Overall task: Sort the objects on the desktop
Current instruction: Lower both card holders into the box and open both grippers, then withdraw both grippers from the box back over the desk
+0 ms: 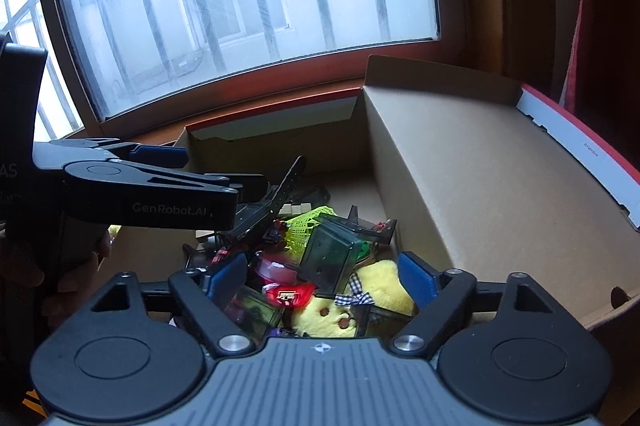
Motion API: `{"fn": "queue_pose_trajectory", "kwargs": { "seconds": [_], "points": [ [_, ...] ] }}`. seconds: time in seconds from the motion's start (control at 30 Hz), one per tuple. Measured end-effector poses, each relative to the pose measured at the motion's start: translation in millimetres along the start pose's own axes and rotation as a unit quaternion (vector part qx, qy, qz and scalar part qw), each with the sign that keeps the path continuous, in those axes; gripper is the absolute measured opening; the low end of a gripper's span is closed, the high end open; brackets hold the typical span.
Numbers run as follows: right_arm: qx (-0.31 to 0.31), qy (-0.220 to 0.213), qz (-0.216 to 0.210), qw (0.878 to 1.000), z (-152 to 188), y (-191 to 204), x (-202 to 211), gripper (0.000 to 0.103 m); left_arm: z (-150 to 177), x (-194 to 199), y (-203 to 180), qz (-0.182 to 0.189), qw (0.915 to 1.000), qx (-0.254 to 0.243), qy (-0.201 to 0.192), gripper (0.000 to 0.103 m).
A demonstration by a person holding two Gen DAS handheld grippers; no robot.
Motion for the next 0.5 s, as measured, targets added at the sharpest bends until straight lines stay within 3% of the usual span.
{"fn": "queue_pose_trajectory", "kwargs": {
  "seconds": [0.2,0.4,0.5],
  "points": [
    [-0.011,-0.008,-0.015,1.0,8,6,4,0.094,3,15,4,-0.014,0.9999,0.01,-0.003,0.1],
    [0.029,-0.005,-0.011,1.0,17,12,-1,0.101,12,32,11,-0.032,0.9992,0.024,0.0,0.101],
    [0.052,0.017,0.001,0.999,20,16,-7,0.103,17,43,19,-0.048,0.9983,0.033,0.0,0.101]
  ]
}}
Point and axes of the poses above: each gripper's, at about its wrist camera, not at the fingertips, and x roughly against the way its jaws point, y to its left, z to its underside, the point moved 6 cm from there along -x, roughly the way its jaws point, and after that the axes turned 10 degrees about -y, right-handed, at the moved point
